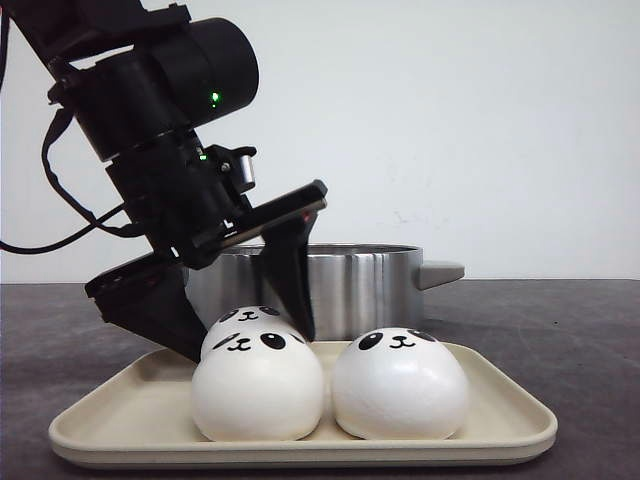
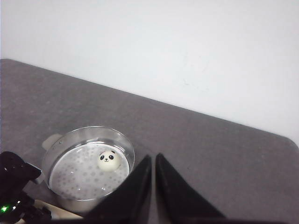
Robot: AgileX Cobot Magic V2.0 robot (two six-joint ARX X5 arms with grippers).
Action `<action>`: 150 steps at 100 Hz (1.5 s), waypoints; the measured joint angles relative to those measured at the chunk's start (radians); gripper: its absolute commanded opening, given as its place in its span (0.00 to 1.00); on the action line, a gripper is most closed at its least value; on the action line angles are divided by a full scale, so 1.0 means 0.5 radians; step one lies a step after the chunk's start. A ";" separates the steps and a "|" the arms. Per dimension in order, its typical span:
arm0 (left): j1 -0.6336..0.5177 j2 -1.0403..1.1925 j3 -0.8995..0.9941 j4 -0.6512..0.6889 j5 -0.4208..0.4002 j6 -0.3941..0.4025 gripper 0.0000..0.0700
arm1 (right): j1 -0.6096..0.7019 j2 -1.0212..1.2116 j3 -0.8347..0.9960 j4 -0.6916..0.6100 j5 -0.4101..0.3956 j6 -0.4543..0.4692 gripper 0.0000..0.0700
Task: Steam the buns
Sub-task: 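Reach the left gripper to the back bun on the tray and grasp it, then lift the bun with the left gripper into the pot and open it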
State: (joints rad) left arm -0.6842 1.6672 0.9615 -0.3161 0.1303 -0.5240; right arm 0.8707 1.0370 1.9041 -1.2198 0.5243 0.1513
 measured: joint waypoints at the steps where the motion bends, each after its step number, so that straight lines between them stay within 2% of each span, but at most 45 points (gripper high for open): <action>1: 0.000 0.001 0.002 -0.003 0.000 0.000 0.32 | 0.000 0.000 0.000 -0.002 0.000 0.002 0.01; 9: 0.000 0.005 0.005 -0.025 0.001 -0.004 0.00 | 0.000 -0.001 0.000 -0.012 0.000 0.014 0.01; 29: -0.002 0.005 0.014 -0.082 0.009 -0.024 0.00 | 0.000 -0.002 0.000 -0.060 -0.001 0.029 0.01; 40: -0.004 -0.033 0.014 -0.152 0.070 -0.023 0.00 | 0.000 -0.002 0.000 -0.060 0.000 0.030 0.01; 56: -0.069 -0.340 -0.008 -0.143 0.062 -0.026 0.00 | 0.000 -0.002 0.000 -0.068 0.000 0.031 0.01; 72: -0.119 -0.771 -0.002 -0.002 -0.104 -0.031 0.00 | 0.000 -0.003 0.000 -0.124 0.000 0.037 0.01; 87: -0.085 -0.909 0.040 0.023 -0.285 -0.015 0.00 | 0.000 -0.003 -0.002 -0.150 -0.002 0.042 0.01; 122: 0.193 -0.558 0.594 -0.035 -0.303 0.280 0.00 | 0.000 -0.003 -0.003 -0.143 -0.002 0.042 0.01; 150: 0.367 0.040 0.939 -0.066 -0.305 0.339 0.00 | 0.000 -0.003 -0.003 -0.143 -0.002 0.043 0.01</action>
State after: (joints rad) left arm -0.5007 1.6875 1.4311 -0.3492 -0.0223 -0.3546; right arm 0.8707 1.0355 1.9026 -1.2915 0.5236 0.1730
